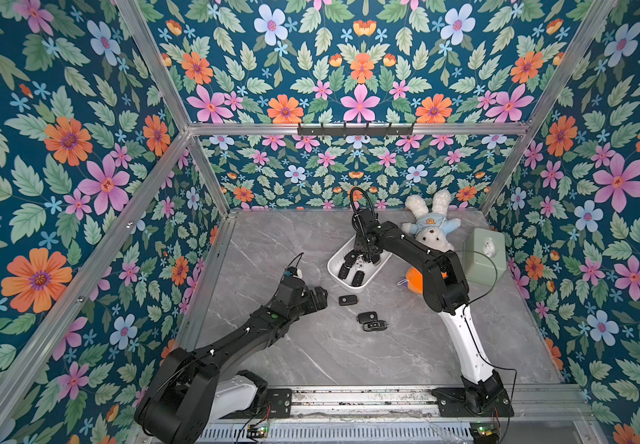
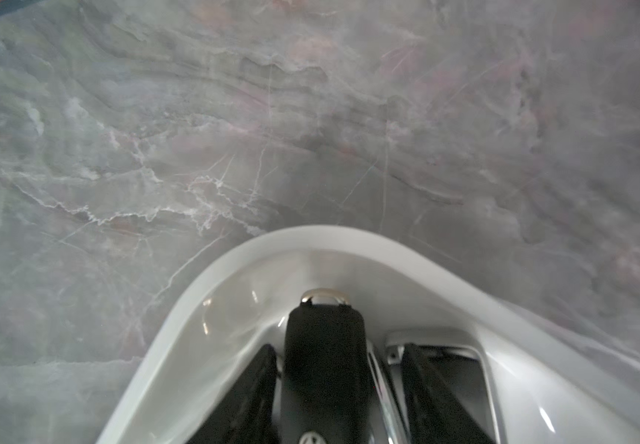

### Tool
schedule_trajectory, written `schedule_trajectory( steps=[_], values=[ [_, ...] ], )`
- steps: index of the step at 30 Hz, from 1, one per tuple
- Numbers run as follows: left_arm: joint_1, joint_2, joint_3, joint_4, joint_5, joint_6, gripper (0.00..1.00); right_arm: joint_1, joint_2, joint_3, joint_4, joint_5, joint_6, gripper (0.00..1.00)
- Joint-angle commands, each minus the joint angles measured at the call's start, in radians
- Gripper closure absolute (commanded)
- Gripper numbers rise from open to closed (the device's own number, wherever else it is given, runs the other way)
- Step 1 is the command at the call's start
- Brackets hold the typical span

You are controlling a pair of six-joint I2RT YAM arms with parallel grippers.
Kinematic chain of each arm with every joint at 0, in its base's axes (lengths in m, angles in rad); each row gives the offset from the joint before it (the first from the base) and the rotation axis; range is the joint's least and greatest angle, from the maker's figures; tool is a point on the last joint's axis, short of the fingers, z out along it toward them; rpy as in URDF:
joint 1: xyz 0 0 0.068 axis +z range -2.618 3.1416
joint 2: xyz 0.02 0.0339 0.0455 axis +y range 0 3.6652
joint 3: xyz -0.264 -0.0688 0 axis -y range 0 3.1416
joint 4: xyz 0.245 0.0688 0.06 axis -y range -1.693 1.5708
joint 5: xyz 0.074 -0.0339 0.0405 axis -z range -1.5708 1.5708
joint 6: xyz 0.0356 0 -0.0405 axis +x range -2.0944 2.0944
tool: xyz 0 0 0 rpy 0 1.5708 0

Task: Place the car key into the storage box
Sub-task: Place the car key in the storage box.

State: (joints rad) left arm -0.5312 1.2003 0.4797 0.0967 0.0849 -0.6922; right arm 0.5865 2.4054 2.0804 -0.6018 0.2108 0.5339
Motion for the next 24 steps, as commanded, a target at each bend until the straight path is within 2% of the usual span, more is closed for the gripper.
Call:
schedule_trajectory(
  steps=[1,9,15,20,24],
  values=[
    [-0.001,0.023,0.029,-0.038,0.048,0.067,0.00,0.001,-0.064,-0.012,0.006,0.010,-0.011,0.44],
    [-0.015,0.059,0.081,-0.090,0.069,0.115,0.00,0.001,-0.267,-0.199,0.096,0.004,-0.030,0.39],
    [-0.057,0.081,0.145,-0.147,0.039,0.218,0.00,0.000,-0.484,-0.471,0.249,-0.042,-0.029,0.21],
    [-0.117,0.126,0.225,-0.221,0.010,0.360,0.00,0.001,-0.672,-0.701,0.365,-0.102,-0.021,0.01],
    [-0.176,0.172,0.292,-0.285,-0.021,0.475,0.00,0.001,-0.803,-0.838,0.406,-0.144,-0.007,0.01]
  ],
)
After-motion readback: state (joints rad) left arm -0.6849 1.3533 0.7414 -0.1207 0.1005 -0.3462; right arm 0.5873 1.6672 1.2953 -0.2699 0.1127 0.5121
